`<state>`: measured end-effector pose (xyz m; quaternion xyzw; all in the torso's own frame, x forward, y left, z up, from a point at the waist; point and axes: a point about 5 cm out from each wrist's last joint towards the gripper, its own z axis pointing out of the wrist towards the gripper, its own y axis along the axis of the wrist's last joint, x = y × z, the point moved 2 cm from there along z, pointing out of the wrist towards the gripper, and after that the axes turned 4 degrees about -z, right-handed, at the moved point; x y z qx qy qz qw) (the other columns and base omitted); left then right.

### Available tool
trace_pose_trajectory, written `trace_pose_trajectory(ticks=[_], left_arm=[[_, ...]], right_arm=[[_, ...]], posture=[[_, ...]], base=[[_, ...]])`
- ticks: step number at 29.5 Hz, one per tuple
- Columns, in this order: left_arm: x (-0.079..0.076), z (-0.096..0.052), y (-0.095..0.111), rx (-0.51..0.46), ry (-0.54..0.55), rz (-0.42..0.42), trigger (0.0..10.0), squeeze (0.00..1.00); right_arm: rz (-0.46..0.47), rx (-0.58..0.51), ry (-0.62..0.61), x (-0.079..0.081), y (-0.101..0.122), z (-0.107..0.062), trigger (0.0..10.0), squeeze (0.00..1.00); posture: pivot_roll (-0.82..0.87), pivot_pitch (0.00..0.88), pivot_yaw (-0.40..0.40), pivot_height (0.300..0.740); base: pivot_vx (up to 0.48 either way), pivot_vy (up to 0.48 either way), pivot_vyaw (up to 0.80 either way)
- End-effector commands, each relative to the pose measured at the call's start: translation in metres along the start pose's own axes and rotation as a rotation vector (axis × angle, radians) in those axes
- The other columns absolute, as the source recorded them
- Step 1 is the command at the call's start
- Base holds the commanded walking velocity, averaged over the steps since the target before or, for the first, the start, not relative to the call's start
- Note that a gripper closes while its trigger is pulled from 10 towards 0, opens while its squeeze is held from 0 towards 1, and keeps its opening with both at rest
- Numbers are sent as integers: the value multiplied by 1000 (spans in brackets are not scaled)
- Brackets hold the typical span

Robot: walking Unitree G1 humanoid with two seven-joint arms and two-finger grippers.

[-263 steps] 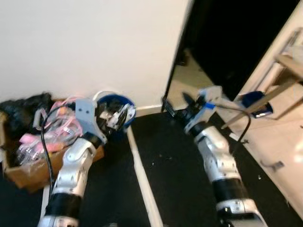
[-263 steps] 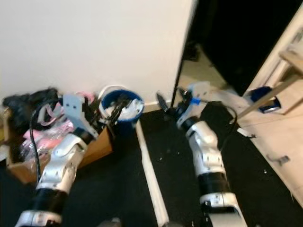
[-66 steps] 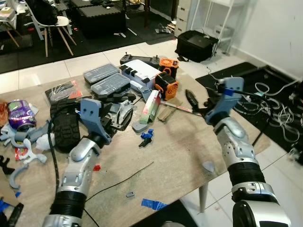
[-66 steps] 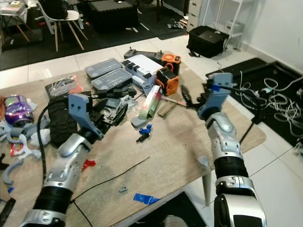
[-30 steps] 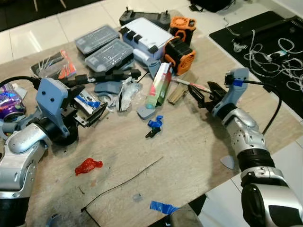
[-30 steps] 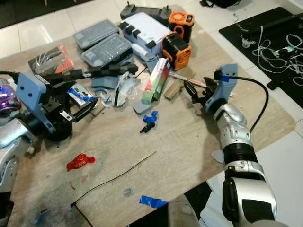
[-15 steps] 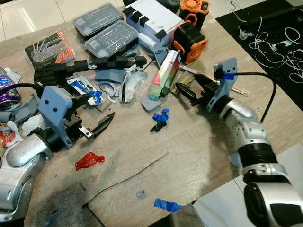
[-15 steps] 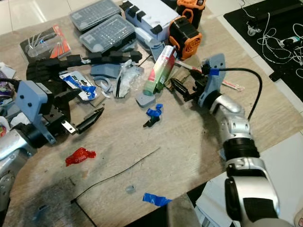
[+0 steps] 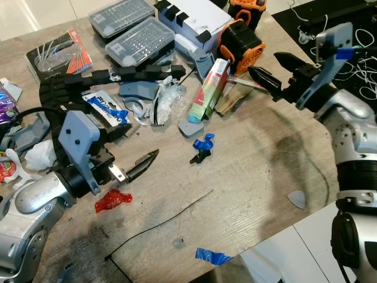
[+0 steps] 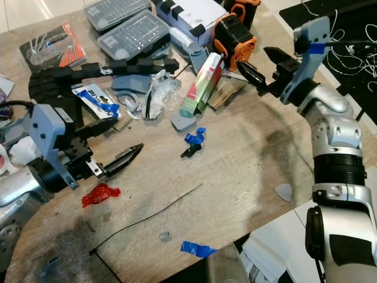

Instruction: Picking trash to rubbish bin

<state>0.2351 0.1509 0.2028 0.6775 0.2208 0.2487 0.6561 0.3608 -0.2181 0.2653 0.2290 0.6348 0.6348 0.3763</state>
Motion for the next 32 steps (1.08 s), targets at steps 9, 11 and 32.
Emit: trace_pose_trajectory(ticks=[9, 11, 32], left_arm=[[-24, 9, 3, -9, -158, -46, 10000, 0], [-26, 11, 6, -16, -167, -46, 10000, 0], [-26, 13, 14, -26, -159, -64, 10000, 0]], right_arm=[[-117, 263, 9, -17, -13, -56, 10000, 0], [-129, 271, -29, -23, -17, -63, 10000, 0], [-140, 192, -266, -53, -36, -83, 10000, 0]], posture=[[-34, 297, -6, 740], [-35, 297, -3, 740], [-12, 323, 18, 740]], base=[[0, 0, 0], [0, 0, 0], [0, 0, 0]])
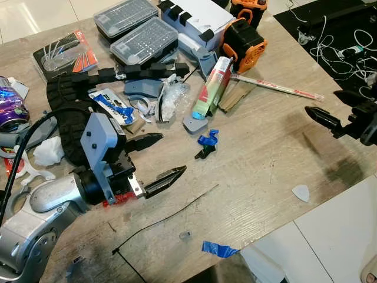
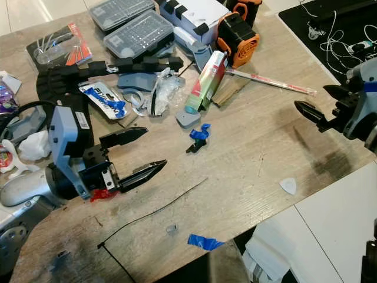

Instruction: Picking trash to rubbish bin

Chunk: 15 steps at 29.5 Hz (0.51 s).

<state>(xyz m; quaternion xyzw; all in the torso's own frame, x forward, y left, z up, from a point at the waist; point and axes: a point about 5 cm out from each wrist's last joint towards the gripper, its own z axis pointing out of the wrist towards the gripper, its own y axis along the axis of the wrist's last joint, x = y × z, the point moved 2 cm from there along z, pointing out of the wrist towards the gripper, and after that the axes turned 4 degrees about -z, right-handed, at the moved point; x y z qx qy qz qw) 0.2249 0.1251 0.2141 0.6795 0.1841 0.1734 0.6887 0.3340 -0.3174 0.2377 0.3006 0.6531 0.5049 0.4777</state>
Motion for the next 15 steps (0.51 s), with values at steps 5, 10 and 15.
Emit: trace_pose_trajectory(ticks=[5, 10, 15], left_arm=[[1, -1, 3, -2, 37, 10, 10000, 0], [5, -1, 3, -9, 59, 10, 10000, 0], [5, 0, 3, -13, 68, 7, 10000, 0]], right_arm=[[3, -32, 31, 14, -4, 13, 10000, 0], [4, -52, 63, 24, -3, 21, 10000, 0], [28, -60, 69, 26, -4, 24, 10000, 0]], posture=[[-7, 323, 15, 740], [-10, 318, 7, 740], [-12, 312, 0, 740]], base=[[0, -77, 0], [157, -388, 0], [265, -379, 356]])
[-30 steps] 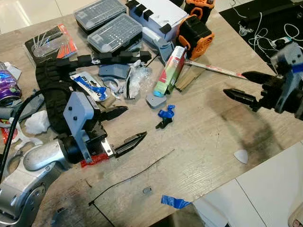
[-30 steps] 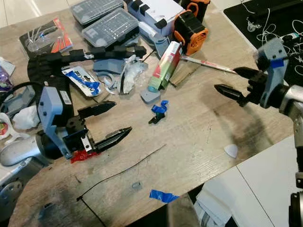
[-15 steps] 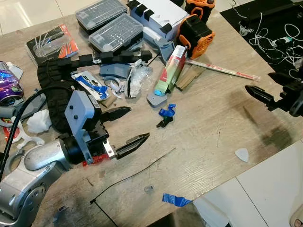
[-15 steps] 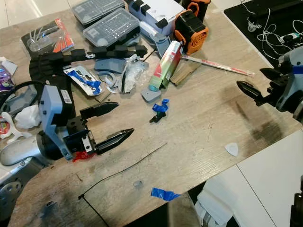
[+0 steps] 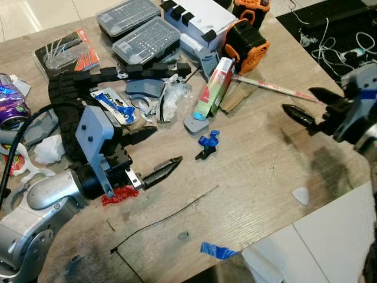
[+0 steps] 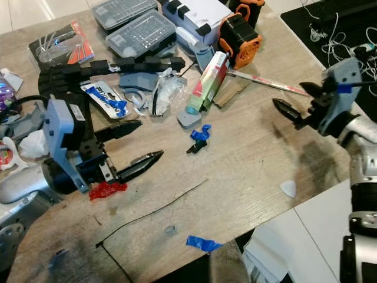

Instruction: Picking trash to rubbish bin

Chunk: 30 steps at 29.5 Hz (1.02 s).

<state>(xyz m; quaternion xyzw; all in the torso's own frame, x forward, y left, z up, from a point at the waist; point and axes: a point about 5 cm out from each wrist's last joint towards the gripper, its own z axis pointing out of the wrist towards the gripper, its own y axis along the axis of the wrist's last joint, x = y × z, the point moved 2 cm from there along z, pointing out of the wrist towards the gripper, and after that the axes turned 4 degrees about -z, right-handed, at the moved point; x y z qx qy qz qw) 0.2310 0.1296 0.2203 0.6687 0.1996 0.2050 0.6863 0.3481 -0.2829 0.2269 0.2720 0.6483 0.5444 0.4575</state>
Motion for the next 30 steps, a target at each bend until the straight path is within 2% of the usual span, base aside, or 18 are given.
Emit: trace_pose_trajectory(ticks=[1, 9, 16, 23, 28, 30], left_arm=[[-2, 1, -3, 5, -1, -12, 10000, 0], [-1, 3, -4, -2, 11, -10, 10000, 0], [4, 4, -5, -10, 67, -19, 10000, 0], [5, 5, -6, -11, 77, -19, 10000, 0], [6, 5, -6, -7, 85, -13, 10000, 0], [6, 6, -5, -7, 84, -2, 10000, 0]], right_arm=[[4, 11, -5, -2, -3, -3, 10000, 0], [-1, -1, -8, -4, 0, -1, 10000, 0], [-25, 16, -35, -5, -1, 2, 10000, 0], [-28, 20, -19, -3, -1, 3, 10000, 0], [-17, 1, 32, 3, 0, 5, 10000, 0], [14, -42, 113, 13, 5, 9, 10000, 0]], posture=[[-12, 312, 0, 740], [-18, 304, -9, 740], [-21, 297, -16, 740], [-21, 295, -17, 740], [-21, 297, -15, 740], [-21, 302, -10, 740]], base=[[262, -375, 681], [266, -362, 641], [0, 0, 0], [0, 0, 0], [0, 0, 0], [0, 0, 0]])
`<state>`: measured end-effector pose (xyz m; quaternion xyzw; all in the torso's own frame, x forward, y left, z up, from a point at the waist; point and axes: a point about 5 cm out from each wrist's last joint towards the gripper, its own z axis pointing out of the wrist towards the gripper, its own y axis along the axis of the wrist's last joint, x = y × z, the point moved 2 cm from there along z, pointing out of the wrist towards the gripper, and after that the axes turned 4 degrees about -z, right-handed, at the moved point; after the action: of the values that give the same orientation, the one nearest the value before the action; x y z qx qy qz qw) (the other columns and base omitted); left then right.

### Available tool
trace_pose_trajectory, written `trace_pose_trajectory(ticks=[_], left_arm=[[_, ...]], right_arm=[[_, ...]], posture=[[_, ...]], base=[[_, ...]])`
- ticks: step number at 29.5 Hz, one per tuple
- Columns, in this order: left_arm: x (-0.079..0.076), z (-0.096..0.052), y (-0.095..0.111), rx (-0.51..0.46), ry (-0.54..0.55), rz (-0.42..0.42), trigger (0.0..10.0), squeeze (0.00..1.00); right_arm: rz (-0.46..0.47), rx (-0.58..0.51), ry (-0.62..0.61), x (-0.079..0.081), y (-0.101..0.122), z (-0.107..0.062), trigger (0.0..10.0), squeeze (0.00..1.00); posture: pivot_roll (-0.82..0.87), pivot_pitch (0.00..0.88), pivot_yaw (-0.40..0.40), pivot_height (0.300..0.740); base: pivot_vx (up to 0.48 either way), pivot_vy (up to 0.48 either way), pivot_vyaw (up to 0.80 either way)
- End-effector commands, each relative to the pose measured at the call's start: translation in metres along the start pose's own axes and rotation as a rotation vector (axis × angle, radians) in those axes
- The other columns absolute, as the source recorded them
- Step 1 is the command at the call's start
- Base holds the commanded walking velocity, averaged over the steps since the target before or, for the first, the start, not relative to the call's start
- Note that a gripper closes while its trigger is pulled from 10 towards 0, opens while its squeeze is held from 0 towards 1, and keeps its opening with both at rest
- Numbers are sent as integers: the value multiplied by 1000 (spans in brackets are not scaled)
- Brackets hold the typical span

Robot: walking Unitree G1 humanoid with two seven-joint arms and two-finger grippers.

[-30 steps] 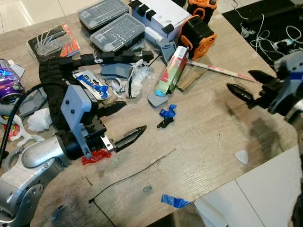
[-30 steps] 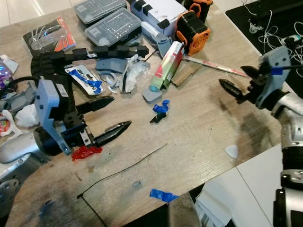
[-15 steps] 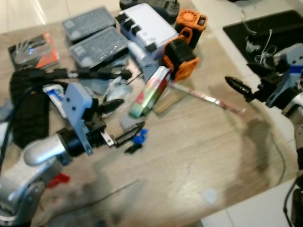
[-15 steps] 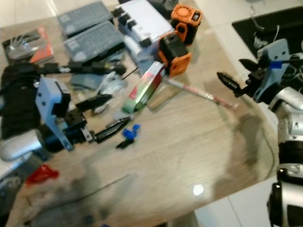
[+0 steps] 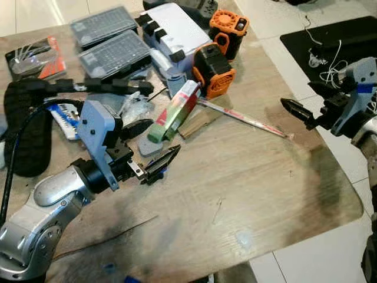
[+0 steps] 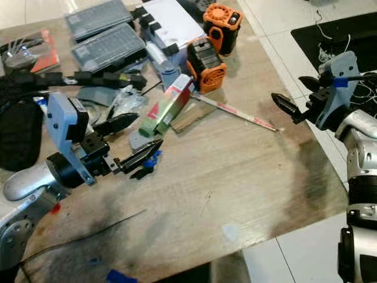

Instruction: Picking trash to rubbish bin

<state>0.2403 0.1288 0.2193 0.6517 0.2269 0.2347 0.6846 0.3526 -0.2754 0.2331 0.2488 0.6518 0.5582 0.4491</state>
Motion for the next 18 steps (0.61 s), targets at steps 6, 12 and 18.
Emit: trace_pose_trajectory(ticks=[6, 12, 18], left_arm=[[-4, -4, -2, 37, -38, 28, 10000, 0], [-15, -13, -3, 81, -92, 18, 10000, 0], [-18, -20, -2, 101, -99, 15, 10000, 0]], right_arm=[[122, -41, 233, 30, -4, 15, 10000, 0], [154, 29, 328, 42, -23, 20, 10000, 0], [159, 37, 308, 38, -25, 23, 10000, 0]], posture=[[-4, 311, -7, 740], [35, 333, -1, 740], [60, 348, 11, 740]], base=[[0, 0, 0], [0, 0, 0], [0, 0, 0]])
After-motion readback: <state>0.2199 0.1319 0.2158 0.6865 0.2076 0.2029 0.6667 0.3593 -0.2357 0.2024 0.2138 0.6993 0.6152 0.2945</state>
